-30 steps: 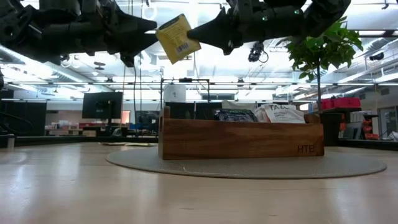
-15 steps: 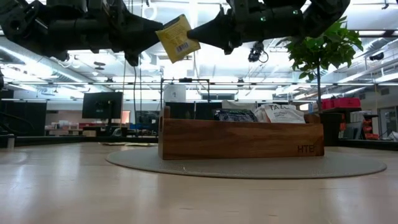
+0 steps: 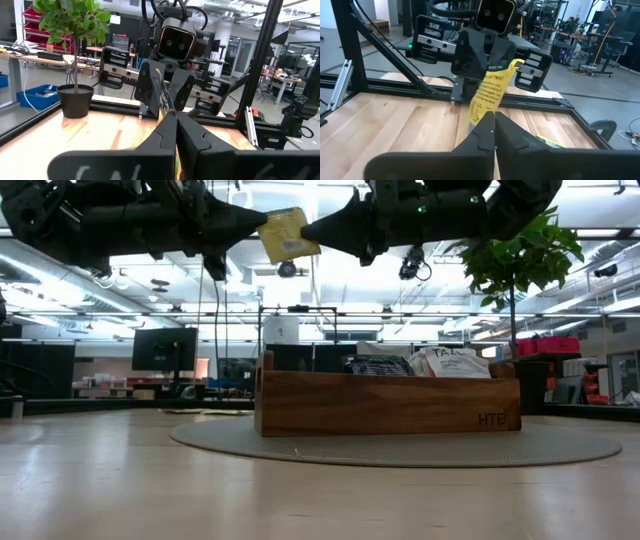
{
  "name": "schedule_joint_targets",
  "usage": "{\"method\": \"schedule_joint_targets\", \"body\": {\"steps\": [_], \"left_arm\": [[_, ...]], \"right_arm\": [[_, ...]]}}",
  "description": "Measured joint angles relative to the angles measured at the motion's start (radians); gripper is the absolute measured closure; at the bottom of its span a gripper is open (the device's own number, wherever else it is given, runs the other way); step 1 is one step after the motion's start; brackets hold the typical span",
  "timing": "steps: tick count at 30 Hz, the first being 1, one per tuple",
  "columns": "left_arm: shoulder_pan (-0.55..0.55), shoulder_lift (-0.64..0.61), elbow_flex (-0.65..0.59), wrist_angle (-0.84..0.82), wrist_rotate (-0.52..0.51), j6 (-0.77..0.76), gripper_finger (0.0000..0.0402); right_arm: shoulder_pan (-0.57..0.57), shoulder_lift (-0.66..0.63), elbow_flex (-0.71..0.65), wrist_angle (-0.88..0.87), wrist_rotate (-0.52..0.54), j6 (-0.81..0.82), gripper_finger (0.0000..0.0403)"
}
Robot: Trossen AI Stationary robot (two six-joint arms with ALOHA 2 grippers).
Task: Pick & Place Tea
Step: Put the yellow tea bag into the left section of the wooden organizer
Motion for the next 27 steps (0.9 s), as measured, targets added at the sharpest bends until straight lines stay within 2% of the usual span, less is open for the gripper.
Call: {"method": "schedule_joint_targets", "body": {"steps": [4,10,14,19,23,27], "left_arm": [[-0.007,0.000,0.000,-0.014,-0.001,-0.012,0.0398],[-0.045,0.000,0.000,-0.046,-0.028,-0.033,0.0399],[-0.058,0.000,0.000,-0.073,-0.042,-0.048,0.0400],[-0.095,0.000,0.001,-0.152,-0.123,-0.100,0.0400],[-0.145,0.013,0.002,-0.145,-0.198,-0.144,0.0400],[-0.205,0.057,0.008,-0.149,-0.335,-0.146,0.0400]], "right_arm": [[0.000,-0.020,0.000,-0.077,0.001,-0.020,0.0361],[-0.025,-0.165,0.000,-0.369,0.001,-0.007,0.0296],[-0.027,-0.248,0.000,-0.479,0.005,0.004,0.0268],[-0.027,-0.301,0.000,-0.559,0.077,0.008,0.0256],[-0.027,-0.305,-0.004,-0.594,0.162,0.030,0.0255],[-0.029,-0.307,-0.059,-0.532,0.203,0.029,0.0257]]}}
